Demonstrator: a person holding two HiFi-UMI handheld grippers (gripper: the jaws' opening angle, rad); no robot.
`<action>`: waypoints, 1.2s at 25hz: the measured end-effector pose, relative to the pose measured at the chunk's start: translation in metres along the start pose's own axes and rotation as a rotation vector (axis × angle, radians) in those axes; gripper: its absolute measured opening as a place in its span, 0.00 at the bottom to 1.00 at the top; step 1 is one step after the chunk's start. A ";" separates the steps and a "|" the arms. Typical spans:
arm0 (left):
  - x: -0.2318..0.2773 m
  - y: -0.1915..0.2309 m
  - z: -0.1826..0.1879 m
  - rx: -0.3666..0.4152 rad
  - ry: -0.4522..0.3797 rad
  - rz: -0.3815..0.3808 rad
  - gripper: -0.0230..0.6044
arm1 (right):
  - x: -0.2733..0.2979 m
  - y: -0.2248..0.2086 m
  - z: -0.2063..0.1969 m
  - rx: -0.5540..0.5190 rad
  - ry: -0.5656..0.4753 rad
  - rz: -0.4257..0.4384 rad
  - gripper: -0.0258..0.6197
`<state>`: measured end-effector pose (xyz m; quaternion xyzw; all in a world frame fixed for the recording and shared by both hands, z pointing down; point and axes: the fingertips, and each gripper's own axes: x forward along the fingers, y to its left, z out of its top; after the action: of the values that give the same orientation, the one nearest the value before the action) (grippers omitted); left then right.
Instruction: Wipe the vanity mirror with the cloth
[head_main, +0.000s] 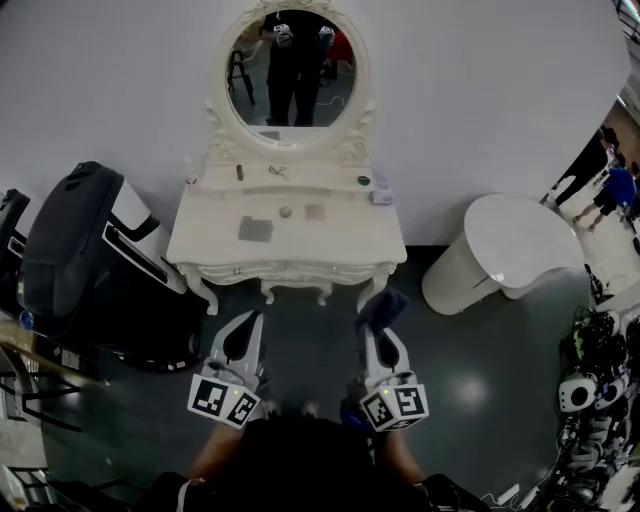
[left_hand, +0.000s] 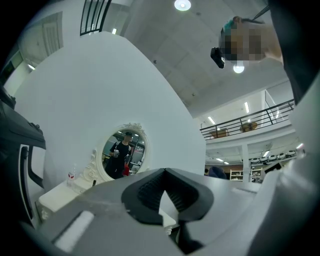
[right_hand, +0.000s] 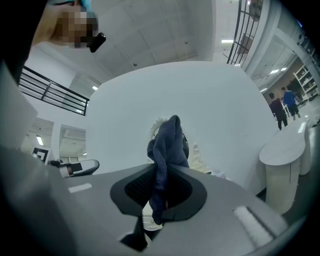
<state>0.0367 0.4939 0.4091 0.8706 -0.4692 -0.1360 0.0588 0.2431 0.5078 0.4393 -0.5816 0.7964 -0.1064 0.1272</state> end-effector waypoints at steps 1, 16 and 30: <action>0.001 0.000 -0.001 0.001 0.001 0.003 0.04 | -0.001 -0.002 0.001 0.005 -0.004 0.001 0.10; 0.026 0.014 -0.007 0.000 0.013 0.051 0.04 | 0.032 -0.022 -0.009 0.045 0.016 0.042 0.11; 0.134 0.147 0.019 -0.025 -0.030 -0.003 0.04 | 0.195 -0.015 -0.009 -0.002 -0.017 -0.009 0.11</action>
<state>-0.0165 0.3015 0.4009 0.8684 -0.4669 -0.1551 0.0623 0.1965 0.3178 0.4375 -0.5862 0.7928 -0.1012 0.1326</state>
